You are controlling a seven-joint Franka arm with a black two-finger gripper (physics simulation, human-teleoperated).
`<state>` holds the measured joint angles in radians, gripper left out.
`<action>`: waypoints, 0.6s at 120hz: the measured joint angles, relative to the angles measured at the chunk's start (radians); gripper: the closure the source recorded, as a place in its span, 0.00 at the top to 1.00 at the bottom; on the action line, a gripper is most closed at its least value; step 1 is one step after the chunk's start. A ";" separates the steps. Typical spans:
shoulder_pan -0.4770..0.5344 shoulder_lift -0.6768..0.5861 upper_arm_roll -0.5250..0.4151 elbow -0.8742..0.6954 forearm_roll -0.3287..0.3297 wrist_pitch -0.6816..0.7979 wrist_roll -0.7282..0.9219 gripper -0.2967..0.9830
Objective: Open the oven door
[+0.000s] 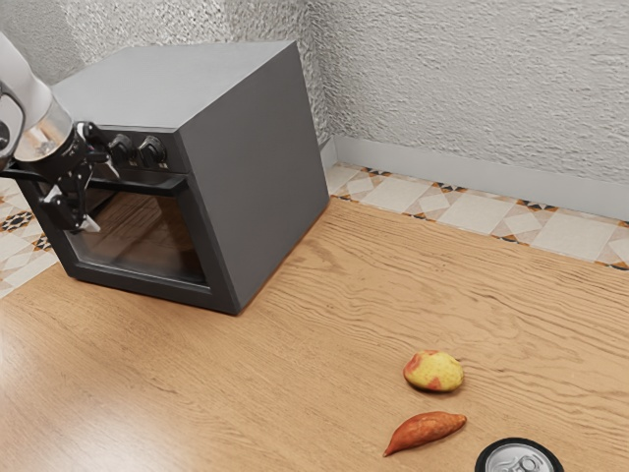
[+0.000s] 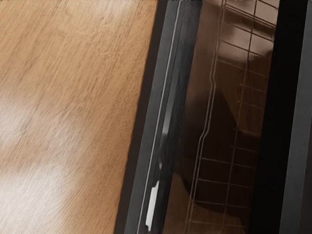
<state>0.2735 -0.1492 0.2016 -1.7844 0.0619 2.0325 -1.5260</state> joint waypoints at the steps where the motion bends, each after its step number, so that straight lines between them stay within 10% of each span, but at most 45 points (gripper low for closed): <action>1: 0.000 0.001 0.001 0.000 0.000 0.001 0.001 0.76; 72: 0.006 -0.258 0.004 -0.325 -0.009 0.101 0.039 0.77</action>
<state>0.2791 -0.4069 0.2052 -2.1095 0.0530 2.1335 -1.4872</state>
